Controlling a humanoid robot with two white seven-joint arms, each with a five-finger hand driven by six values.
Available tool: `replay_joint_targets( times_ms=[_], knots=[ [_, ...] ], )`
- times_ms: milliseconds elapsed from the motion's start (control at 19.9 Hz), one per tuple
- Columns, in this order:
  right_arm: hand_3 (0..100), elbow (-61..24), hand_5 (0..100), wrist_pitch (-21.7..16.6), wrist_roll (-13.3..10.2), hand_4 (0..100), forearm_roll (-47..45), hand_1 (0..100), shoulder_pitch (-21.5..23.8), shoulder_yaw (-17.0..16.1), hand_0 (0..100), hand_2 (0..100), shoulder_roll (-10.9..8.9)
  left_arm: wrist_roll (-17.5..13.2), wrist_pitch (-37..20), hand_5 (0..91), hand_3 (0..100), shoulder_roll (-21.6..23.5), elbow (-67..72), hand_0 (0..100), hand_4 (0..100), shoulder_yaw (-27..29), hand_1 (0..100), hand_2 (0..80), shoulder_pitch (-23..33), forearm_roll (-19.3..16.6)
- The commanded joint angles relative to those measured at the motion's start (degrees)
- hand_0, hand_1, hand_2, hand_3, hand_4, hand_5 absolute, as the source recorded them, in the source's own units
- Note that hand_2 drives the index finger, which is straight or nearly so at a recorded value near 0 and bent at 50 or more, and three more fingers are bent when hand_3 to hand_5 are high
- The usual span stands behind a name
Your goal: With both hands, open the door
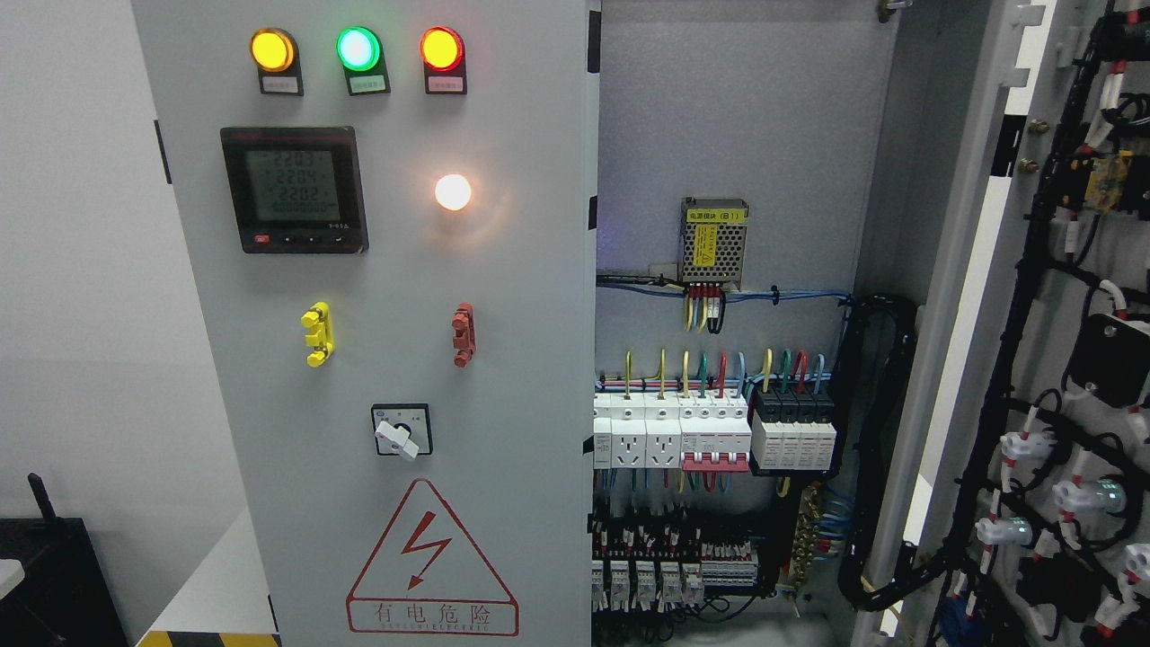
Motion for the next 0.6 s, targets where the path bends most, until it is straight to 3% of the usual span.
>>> replay_joint_targets(
  times_ms=[0, 201, 401, 552],
  knots=[
    [0, -0.4, 0, 0.0, 0.0, 0, -1.4, 39, 0.0, 0.0, 12, 0, -0.04, 0.7, 5.1, 0.0, 0, -10.8, 23.9, 12, 0, -10.7, 39, 0.0, -8.6, -1.8],
    [0, -0.8, 0, 0.0, 0.0, 0, -1.4, 39, 0.0, 0.0, 12, 0, -0.04, 3.2, 6.4, 0.0, 0, -15.1, 24.1, 12, 0, -10.5, 39, 0.0, -8.9, -1.3],
    [0, -2.9, 0, 0.0, 0.0, 0, -1.4, 39, 0.1, 0.0, 12, 0, -0.04, 6.8, 6.2, 0.0, 0, -15.7, 24.2, 12, 0, -10.4, 39, 0.0, -8.7, -1.3],
    [0, -13.5, 0, 0.0, -0.1, 0, -1.5, 39, 4.3, 0.0, 12, 0, -1.0, 8.4, 6.2, 0.0, 0, -15.7, 24.1, 12, 0, -10.3, 39, 0.0, -8.7, 0.3]
  ],
)
